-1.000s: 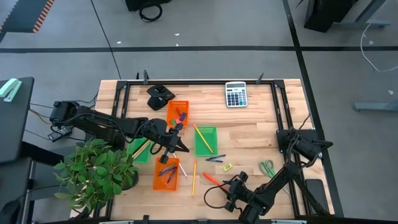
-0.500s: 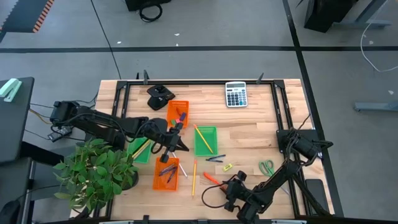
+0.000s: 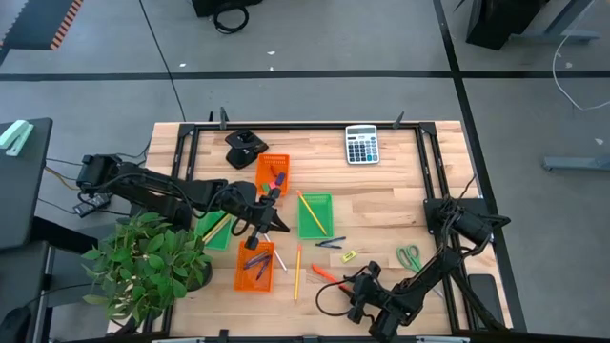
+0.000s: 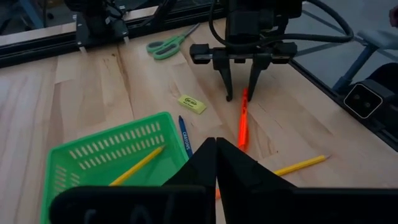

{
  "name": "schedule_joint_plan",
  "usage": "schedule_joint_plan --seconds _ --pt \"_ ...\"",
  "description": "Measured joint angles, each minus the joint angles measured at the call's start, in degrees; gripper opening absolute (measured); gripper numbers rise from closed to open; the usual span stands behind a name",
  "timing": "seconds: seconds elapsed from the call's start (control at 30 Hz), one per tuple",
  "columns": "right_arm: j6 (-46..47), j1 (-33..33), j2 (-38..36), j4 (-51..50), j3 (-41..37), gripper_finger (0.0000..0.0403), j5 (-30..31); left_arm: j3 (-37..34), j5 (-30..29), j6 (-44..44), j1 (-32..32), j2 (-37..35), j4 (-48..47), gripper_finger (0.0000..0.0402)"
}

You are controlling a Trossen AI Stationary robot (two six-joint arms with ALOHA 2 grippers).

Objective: Sort crayons/erasers/pens/pencils in bins
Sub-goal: Put the orange pen into the left green basket

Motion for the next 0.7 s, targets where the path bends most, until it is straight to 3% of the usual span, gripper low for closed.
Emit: schedule_joint_plan --seconds 0.27,0.7 --pt "-1.88 0.02 0.04 0.6 -0.04 0.0143 -0.06 0.0 -0.02 1.3 0.13 0.0 0.02 0.0024" --pt "-2.7 0.07 0.13 0.97 -0.04 0.0041 -0.39 0.0 -0.03 2.41 0.13 0.0 0.15 0.0021"
